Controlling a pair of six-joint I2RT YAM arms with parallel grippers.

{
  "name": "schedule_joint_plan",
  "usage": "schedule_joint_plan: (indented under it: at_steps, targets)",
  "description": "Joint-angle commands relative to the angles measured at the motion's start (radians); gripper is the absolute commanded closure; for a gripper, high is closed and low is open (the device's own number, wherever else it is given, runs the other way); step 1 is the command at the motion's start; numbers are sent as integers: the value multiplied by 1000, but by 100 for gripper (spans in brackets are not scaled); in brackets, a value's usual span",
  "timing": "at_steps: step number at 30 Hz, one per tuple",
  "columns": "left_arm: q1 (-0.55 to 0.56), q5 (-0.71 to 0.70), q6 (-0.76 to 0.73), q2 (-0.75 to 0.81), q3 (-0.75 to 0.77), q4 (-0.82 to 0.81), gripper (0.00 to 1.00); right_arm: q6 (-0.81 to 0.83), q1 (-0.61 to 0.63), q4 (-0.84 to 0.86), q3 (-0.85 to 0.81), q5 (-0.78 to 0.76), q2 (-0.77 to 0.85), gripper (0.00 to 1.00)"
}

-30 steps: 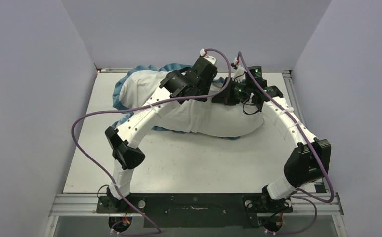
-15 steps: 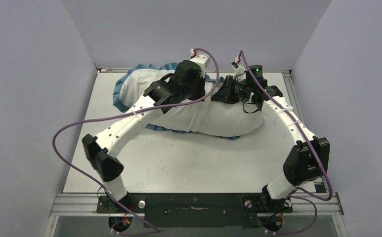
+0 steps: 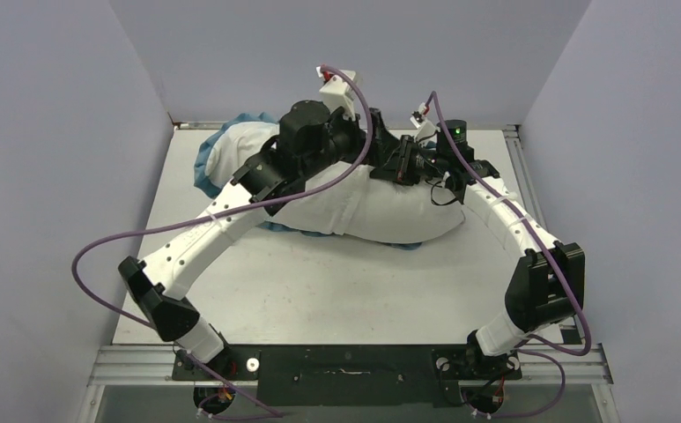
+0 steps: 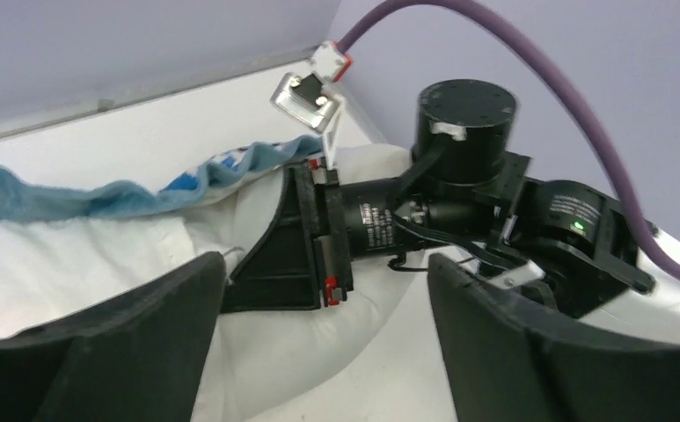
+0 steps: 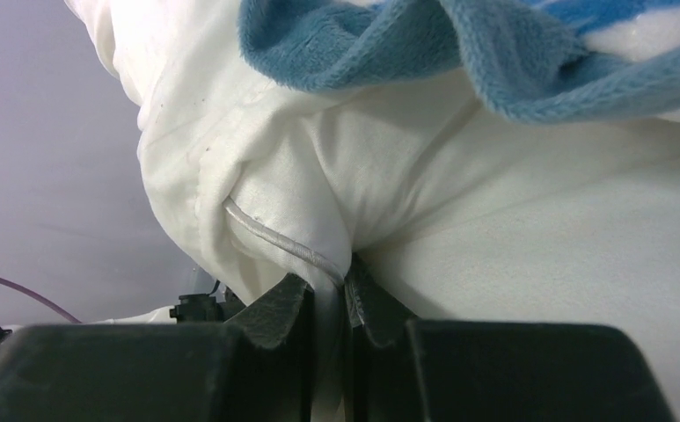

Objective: Put the pillow into the pillowcase
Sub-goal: Stuff the pillow into the pillowcase.

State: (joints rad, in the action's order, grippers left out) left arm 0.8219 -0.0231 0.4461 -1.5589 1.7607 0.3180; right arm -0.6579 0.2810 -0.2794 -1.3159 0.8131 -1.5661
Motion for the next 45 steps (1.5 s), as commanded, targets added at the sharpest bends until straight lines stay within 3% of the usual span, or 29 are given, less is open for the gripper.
schedule_joint_plan:
  at_steps: [1,7,11,15,17,20,21,24,28,32,45]
  targets:
    - [14,-222,-88,-126,226,332,1,-21,15,7,11,14,-1,95]
    - [59,-510,-129,-304,434,666,4,-4,12,-27,8,-5,1,95]
    - [65,-595,-119,-393,518,795,4,0,8,-35,12,-9,0,95]
    - [65,-617,-122,-446,536,817,1,2,9,-40,13,-9,1,95]
    - [66,-638,-119,-458,545,815,17,3,9,-42,11,-9,-1,95]
    - [66,-704,-102,-458,567,818,66,3,7,-44,10,-8,-3,95]
    - [65,-728,-98,-452,570,816,78,3,7,-43,10,-8,-4,95]
    - [67,-761,-114,-421,577,798,98,3,7,-43,9,-8,-7,95]
    - [68,-633,-182,-357,577,740,100,1,7,-39,7,-5,-14,95]
    - [69,-379,-201,-301,571,657,100,-7,7,-23,-1,5,-23,95]
    - [14,114,33,-267,552,324,100,-81,10,144,25,92,21,95]
